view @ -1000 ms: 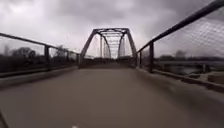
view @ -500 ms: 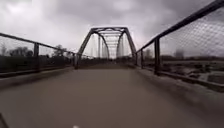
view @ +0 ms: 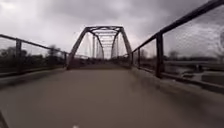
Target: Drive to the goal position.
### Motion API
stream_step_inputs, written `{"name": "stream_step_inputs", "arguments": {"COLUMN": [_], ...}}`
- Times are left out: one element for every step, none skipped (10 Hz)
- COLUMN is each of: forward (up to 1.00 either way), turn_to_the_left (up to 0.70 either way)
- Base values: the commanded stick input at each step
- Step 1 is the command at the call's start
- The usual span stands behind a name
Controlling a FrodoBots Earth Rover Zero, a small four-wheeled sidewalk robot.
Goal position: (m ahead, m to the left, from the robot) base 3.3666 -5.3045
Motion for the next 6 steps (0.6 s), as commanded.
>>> {"name": "stream_step_inputs", "arguments": {"forward": [1.0,1.0,1.0,1.0,1.0,1.0], "turn_to_the_left": [0.0,0.0,0.0,0.0,0.0,0.0]}}
